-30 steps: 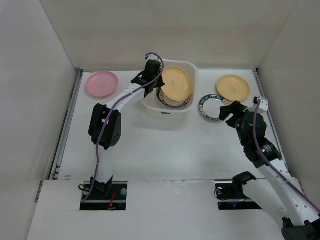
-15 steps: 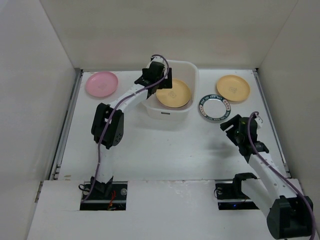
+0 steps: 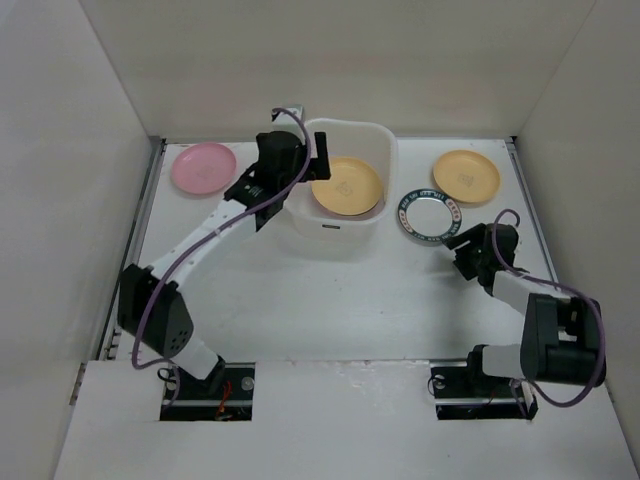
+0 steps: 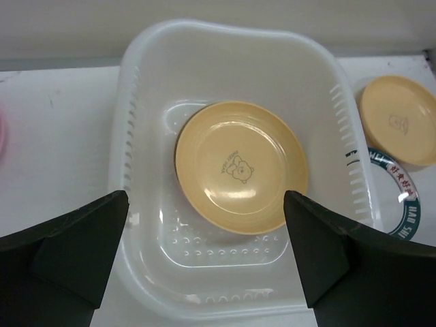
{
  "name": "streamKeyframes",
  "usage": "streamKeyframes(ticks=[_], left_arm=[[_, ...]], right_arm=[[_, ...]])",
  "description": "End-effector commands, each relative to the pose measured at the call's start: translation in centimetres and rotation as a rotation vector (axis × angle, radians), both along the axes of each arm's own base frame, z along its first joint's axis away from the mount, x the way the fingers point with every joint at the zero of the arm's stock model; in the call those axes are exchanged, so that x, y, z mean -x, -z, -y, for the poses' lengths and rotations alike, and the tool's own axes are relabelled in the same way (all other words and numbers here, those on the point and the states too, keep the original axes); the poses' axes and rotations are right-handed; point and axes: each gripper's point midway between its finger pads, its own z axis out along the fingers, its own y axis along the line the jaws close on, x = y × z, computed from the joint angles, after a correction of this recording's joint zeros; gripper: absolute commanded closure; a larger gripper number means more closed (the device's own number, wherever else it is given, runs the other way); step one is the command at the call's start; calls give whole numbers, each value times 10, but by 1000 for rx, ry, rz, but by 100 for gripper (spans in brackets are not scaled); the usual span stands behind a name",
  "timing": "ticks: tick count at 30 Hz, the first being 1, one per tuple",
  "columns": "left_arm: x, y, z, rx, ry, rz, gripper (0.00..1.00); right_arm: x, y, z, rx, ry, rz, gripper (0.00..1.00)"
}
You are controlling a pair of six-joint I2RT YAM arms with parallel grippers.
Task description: Place the plates into the plastic bin on the countertop
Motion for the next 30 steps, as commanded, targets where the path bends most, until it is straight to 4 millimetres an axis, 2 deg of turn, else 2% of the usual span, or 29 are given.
streamKeyframes(ticks=[1, 4, 8, 10, 13, 15, 21, 22, 26, 30], left_arm=[[13, -13, -21, 50, -44, 51, 0], [26, -9, -43, 74, -74, 51, 0], [34, -1, -69, 101, -122, 39, 0], [38, 4, -80, 112, -144, 29, 0], [47, 13, -94, 130, -173, 14, 0], [53, 20, -100, 139, -187, 4, 0], [74, 42, -121, 170, -248, -26, 0], [79, 46, -124, 175, -258, -29, 0], [92, 63, -142, 174, -325, -38, 0], [104, 79, -164, 195, -414, -32, 0]], right_arm=[[-44, -36, -6, -54, -51, 175, 29], [-54, -28, -7, -81, -56, 169, 30], [-65, -16, -9, -117, -57, 145, 34], [-71, -12, -11, -134, -58, 145, 45], [-78, -9, -13, -170, -62, 148, 53], [-83, -7, -14, -181, -61, 150, 61], [-91, -3, -16, -196, -59, 144, 95], [-91, -6, -16, -197, -56, 153, 100], [-85, -26, -16, -193, -54, 205, 100], [-71, -75, -12, -141, -48, 291, 100]])
